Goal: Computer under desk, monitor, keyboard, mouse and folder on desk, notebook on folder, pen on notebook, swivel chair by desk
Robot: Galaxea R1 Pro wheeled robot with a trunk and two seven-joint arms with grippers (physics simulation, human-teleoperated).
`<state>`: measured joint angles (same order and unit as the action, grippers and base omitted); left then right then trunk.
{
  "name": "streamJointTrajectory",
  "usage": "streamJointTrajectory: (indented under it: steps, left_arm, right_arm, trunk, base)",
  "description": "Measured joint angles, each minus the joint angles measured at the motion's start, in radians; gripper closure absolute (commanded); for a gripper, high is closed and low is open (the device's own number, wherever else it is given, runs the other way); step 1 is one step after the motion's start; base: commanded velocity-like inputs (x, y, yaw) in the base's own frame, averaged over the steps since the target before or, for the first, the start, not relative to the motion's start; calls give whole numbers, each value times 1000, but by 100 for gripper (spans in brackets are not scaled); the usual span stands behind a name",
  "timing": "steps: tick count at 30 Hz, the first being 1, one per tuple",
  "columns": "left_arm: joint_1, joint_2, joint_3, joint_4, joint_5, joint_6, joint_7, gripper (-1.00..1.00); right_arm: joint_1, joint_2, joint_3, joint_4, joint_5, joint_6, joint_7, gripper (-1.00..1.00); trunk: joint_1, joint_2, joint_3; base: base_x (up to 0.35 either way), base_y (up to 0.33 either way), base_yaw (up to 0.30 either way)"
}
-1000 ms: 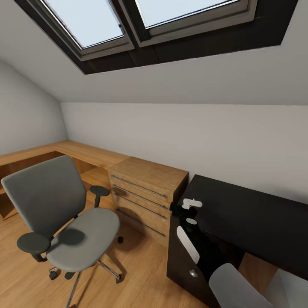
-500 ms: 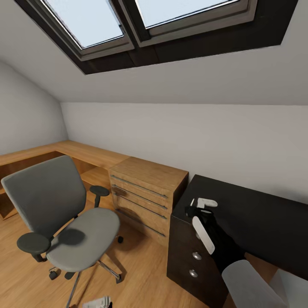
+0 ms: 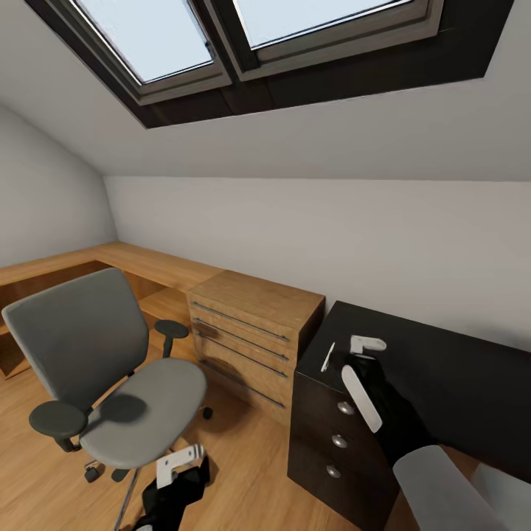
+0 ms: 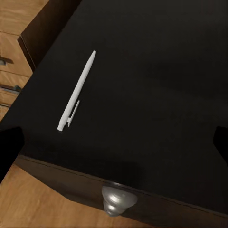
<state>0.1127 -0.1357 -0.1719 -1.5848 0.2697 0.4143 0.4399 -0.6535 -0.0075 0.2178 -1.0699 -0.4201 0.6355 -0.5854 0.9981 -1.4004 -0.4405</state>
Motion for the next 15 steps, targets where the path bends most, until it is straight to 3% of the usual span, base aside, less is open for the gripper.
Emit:
streamJointTrajectory:
  steps: [4, 5, 7, 15]
  left_arm:
    - [1, 4, 2, -2, -1, 1, 24, -100]
    - [0, 20, 3, -2, -1, 2, 29, -100]
    - [0, 28, 3, -3, -1, 2, 30, -100]
    - [0, 40, 1, -4, 0, 2, 32, -100]
  right_arm:
    - [22, 1, 5, -20, -3, -6, 2, -100]
    - [26, 7, 6, -25, -4, -6, 3, -100]
    - [28, 8, 6, -27, -3, -6, 3, -100]
    - [30, 11, 6, -30, -3, -5, 3, -100]
  trunk:
    - [0, 0, -1]
    - [0, 0, -2]
    - [0, 0, -5]
    - [0, 0, -17]
  base:
    - [0, 0, 0]
    - [0, 0, 0]
    - [0, 0, 0]
    - [0, 0, 0]
